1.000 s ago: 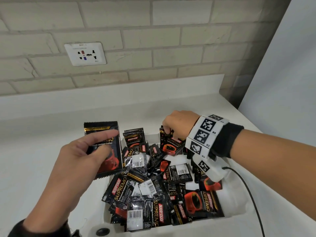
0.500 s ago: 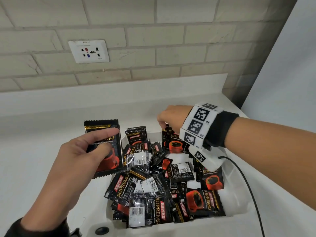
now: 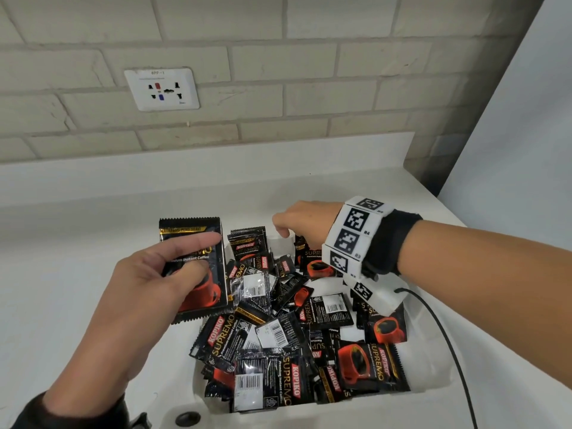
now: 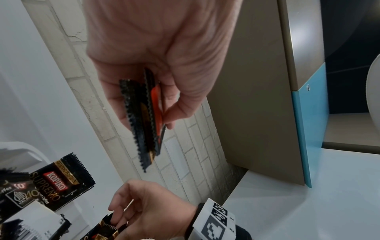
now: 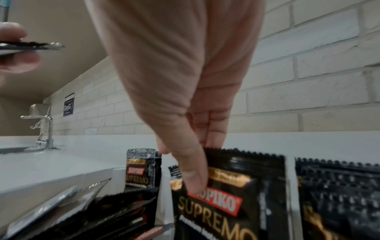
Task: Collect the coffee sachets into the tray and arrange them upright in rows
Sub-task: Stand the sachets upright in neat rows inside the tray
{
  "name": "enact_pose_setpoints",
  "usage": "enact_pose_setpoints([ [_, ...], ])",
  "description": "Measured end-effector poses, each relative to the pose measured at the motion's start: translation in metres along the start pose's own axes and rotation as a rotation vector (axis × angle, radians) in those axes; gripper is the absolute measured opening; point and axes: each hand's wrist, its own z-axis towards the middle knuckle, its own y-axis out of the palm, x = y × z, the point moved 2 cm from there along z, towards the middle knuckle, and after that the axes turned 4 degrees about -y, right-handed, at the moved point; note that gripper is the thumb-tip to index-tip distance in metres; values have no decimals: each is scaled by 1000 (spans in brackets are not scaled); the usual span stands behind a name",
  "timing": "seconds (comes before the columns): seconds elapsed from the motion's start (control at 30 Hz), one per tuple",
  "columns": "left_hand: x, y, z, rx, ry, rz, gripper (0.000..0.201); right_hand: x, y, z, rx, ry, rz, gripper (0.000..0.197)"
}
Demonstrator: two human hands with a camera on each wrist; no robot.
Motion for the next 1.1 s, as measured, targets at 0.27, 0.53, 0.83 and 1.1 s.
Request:
enact_pose_setpoints([
  [0.27,1,3,0,-6,2,9,53,30,-6,-6,64,63,48,43],
  [0.53,1,1,0,-3,8,14,45,33,3,-12,68,123,-201,26],
  [0.83,0,-3,-1,24,0,3,44,30,0,-9,61,120,-129,26],
  [1.1,-2,-2,0,13,-5,1,45,23,-6,-7,44,107,-105,26],
])
